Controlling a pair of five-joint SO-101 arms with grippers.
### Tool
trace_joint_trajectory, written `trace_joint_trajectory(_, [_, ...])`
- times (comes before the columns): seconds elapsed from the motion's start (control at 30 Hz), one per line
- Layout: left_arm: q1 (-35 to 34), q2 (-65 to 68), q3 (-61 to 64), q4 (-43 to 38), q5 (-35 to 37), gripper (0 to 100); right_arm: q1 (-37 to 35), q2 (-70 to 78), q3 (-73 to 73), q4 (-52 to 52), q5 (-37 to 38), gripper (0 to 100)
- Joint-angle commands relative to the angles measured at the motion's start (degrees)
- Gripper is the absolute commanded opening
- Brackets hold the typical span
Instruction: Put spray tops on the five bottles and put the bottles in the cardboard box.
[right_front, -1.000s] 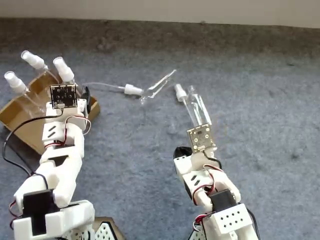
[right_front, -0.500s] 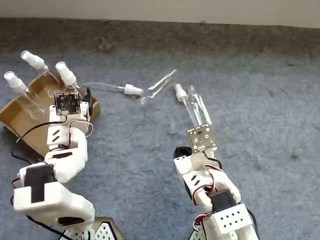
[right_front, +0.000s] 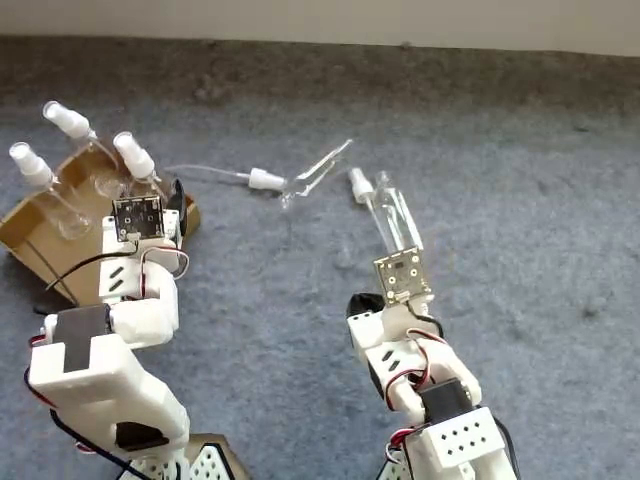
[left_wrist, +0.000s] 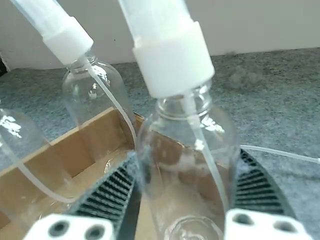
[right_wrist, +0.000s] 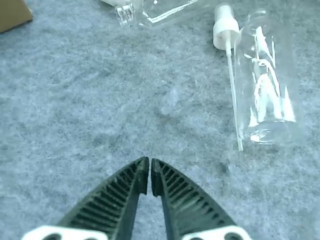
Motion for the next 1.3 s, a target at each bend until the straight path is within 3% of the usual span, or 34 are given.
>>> trace_joint_trajectory(0.0, [-1.7, -0.5, -2.3, -1.3, 0.6, 12, -0.5, -0.6, -0.6, -1.8, 0.4, 0.5])
trace_joint_trajectory(0.6, [-1.8, -0.6, -1.1, -1.1, 0.6, 12, -0.5, -0.6, -0.6, -1.8, 0.4, 0.5])
trace_joint_trajectory(0.8, [-1.8, -0.4, -1.0, -1.1, 0.6, 22, -0.5, -0.6, -0.6, -1.8, 0.4, 0.5])
trace_joint_trajectory(1.27, [-1.8, -0.7, 0.8, -1.1, 0.6, 23, -0.5, -0.6, -0.6, -1.8, 0.4, 0.5])
